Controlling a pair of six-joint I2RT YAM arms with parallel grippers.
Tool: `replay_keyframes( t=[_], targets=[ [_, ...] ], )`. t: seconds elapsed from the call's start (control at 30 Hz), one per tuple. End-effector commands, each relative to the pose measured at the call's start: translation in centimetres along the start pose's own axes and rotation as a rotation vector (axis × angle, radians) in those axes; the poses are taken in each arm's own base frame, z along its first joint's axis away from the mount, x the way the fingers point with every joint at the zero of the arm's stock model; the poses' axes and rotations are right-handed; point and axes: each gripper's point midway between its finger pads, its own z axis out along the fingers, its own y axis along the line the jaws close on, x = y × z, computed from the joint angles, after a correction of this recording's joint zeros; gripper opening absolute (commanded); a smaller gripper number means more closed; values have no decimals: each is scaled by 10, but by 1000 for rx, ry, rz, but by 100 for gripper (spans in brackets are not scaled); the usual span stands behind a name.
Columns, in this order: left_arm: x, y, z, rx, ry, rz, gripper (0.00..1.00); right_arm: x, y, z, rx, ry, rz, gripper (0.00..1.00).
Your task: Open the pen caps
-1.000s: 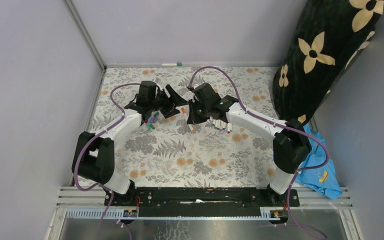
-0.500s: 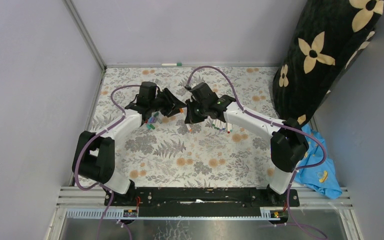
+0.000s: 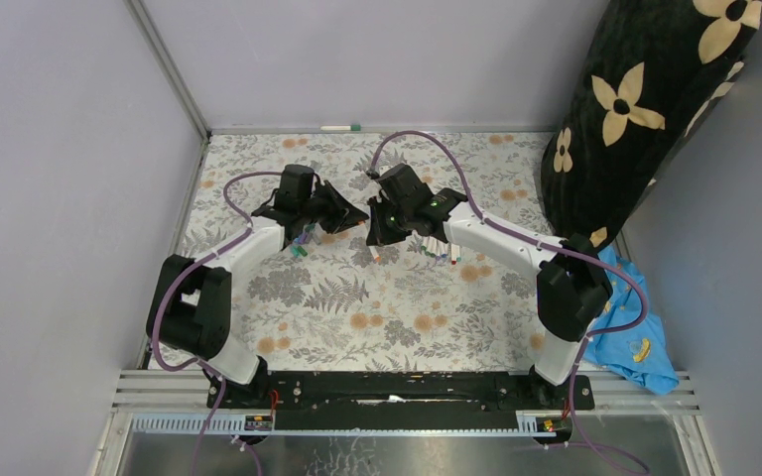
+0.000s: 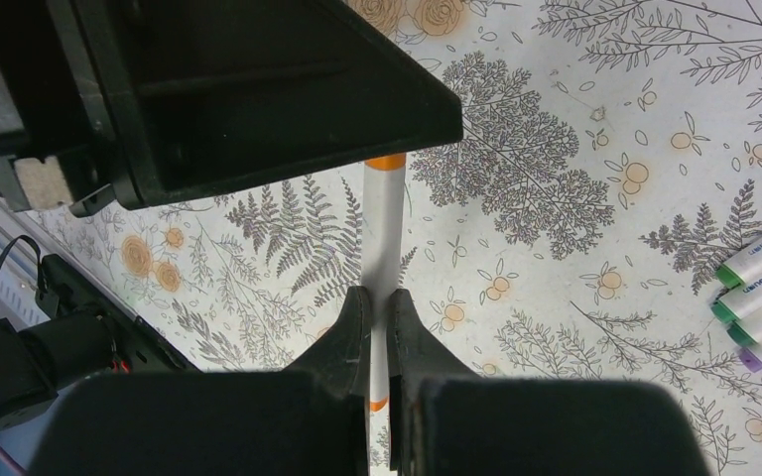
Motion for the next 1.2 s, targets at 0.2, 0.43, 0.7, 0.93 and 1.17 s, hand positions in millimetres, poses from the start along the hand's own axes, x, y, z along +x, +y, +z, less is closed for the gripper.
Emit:
replay_keyframes(
  t=[0.2, 0.43, 0.7, 0.93, 1.17],
  targets=[
    [-4, -10, -3, 49, -47, 25, 0, -27, 22, -13, -59, -92, -21, 10],
    [-6, -21, -9, 74, -58, 18, 0, -29, 26, -1, -77, -91, -17, 27],
    [-6, -25, -12, 86, -59, 12, 0, -32, 26, 8, -75, -90, -16, 29],
    [-14, -25, -14, 71, -105, 13, 0, -29, 22, 15, -63, -76, -14, 0],
    [-67, 3, 3, -27, -271, -80, 0, 0, 8, 23, -37, -25, 29, 0]
  ],
)
